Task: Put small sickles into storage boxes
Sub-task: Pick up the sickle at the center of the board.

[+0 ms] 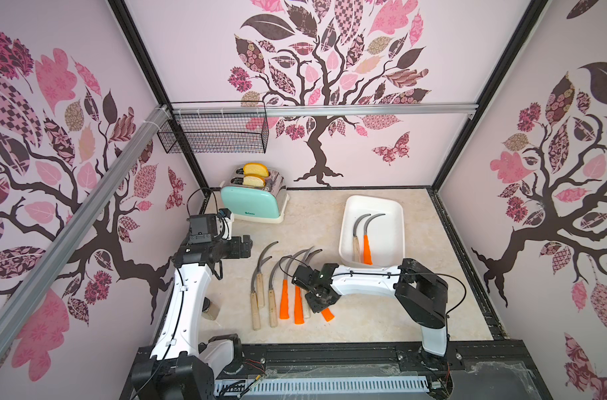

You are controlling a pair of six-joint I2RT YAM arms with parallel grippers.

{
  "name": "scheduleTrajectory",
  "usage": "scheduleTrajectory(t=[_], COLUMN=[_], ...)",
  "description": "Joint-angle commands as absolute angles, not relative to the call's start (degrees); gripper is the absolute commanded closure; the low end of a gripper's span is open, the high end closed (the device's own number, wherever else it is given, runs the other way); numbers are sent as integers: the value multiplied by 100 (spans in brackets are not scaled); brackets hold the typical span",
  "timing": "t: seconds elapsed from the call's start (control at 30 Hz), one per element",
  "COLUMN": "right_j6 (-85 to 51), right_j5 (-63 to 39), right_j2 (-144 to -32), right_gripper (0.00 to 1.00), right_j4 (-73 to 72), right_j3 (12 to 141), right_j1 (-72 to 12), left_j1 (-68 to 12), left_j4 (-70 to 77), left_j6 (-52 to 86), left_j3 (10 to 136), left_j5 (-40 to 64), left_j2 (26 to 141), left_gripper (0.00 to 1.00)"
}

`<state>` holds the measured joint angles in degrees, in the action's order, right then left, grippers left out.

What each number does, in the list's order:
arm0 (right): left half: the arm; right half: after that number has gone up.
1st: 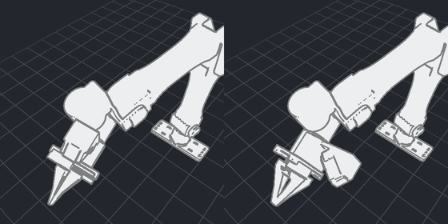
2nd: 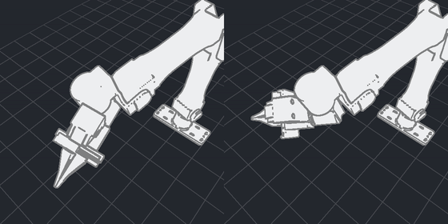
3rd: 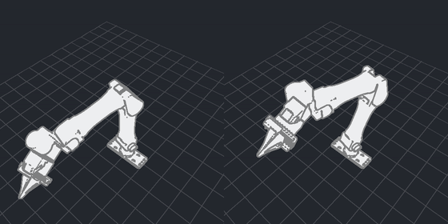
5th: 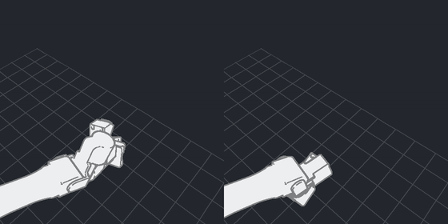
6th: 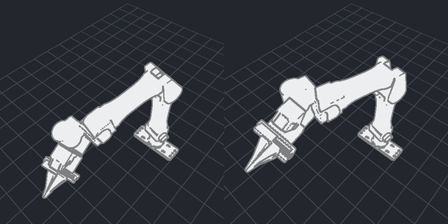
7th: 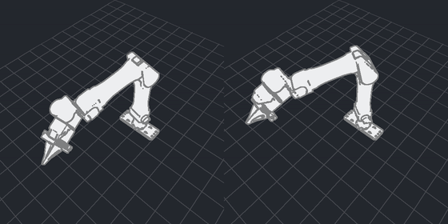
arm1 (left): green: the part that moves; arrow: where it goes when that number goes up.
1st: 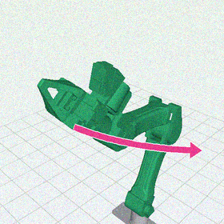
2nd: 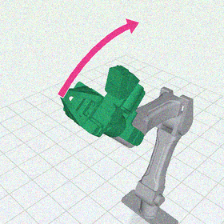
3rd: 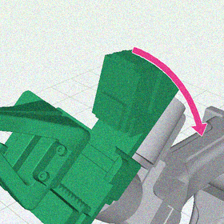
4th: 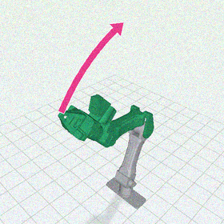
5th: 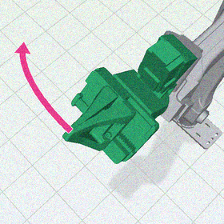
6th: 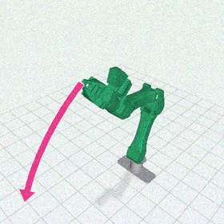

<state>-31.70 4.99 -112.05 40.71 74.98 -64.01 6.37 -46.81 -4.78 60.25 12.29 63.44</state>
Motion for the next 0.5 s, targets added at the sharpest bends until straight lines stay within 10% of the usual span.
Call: scheduleTrajectory(t=[0.0, 0.47], right_j6=[-3187, -2920], right_j5=[722, 863], right_j2=[-11272, -11148], right_gripper=[70, 69], right_j4=[4506, 5074], right_j3=[7249, 7418], right_j1=[-6398, -6298], left_j1=[617, 620], left_j4=[-4689, -4746], left_j6=[-545, -580], left_j3=[6068, 6107], left_j5=[1294, 1319], left_j2=[6346, 6346], left_gripper=[2, 2])
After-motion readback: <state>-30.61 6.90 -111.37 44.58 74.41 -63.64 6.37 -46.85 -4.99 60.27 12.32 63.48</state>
